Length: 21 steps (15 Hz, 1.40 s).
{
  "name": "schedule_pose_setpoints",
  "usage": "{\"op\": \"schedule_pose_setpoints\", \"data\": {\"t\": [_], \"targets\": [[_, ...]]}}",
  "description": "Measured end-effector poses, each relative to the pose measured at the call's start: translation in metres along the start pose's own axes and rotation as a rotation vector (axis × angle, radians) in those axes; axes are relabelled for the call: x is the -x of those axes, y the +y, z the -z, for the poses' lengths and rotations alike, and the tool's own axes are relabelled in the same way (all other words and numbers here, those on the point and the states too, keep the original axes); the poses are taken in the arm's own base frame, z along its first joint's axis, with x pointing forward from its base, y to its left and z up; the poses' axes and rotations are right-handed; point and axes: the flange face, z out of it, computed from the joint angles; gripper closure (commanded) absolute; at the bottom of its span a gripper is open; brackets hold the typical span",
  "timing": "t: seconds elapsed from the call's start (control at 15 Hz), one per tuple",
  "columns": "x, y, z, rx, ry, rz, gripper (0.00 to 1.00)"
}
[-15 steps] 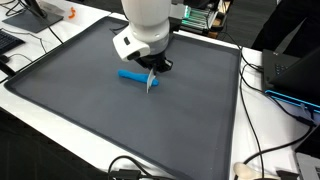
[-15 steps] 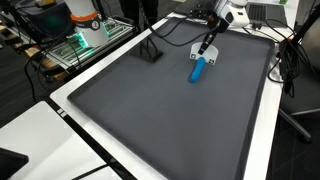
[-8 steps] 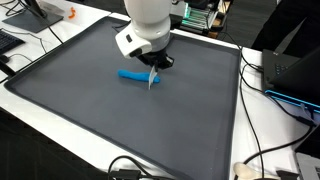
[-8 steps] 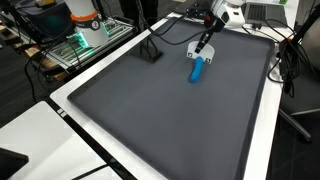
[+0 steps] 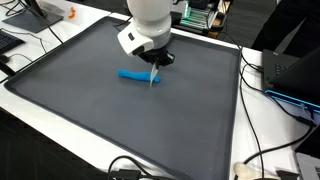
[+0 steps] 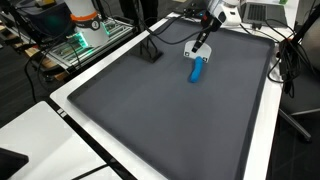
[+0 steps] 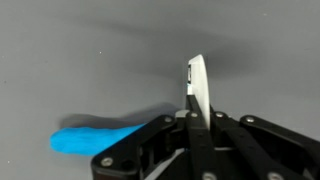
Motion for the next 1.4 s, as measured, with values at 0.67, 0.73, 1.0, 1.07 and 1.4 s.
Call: {"op": "schedule_pose_setpoints", "data": {"t": [0.67,0.73,1.0,1.07,1.4], "targets": [[0.016,-0.001,0.025,0.002,0.033,0.020,0.99],[0.018,-0.001,0.030,0.002,0.036,0.022,0.99],[0.025,0.002,0.052,0.005,0.053,0.029,0.99],[0.026,0.004,0.057,0.005,0.061,0.027,0.99],[0.026,0.017,0.065,0.011,0.076,0.017,0.99]]}}
